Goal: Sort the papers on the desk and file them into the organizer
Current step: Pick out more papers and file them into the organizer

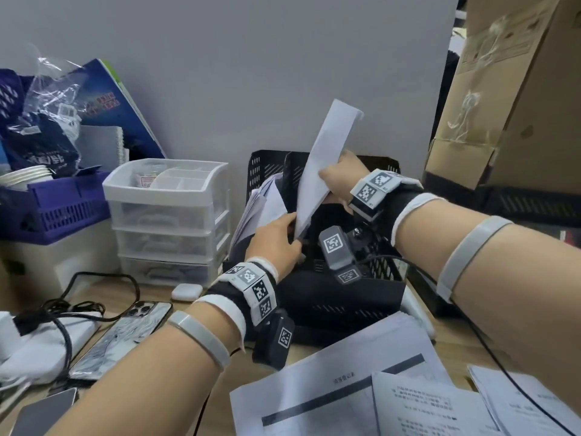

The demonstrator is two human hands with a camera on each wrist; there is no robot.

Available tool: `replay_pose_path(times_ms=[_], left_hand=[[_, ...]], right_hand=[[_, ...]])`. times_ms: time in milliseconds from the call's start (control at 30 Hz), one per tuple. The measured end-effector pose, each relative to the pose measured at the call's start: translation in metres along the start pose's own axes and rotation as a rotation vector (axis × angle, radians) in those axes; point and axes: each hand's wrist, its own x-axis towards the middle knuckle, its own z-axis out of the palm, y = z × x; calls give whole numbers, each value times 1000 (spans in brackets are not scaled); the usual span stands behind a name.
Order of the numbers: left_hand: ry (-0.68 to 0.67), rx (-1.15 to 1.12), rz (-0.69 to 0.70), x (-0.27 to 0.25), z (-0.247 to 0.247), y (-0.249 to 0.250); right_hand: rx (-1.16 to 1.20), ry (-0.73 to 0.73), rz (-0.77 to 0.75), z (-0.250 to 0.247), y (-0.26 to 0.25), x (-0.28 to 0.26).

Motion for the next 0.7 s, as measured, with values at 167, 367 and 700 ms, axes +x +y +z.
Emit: replay_pose_path(times_ms=[167, 367, 700], left_hand=[[-122, 87, -41, -6, 7, -8], [-120, 203, -119, -16, 5, -12], [-53, 71, -16, -78, -17, -11]], right_hand=[[-240, -187, -10, 26, 26, 2], [-466, -373, -66, 40, 46, -12], [-461, -444, -44, 12, 56, -72]])
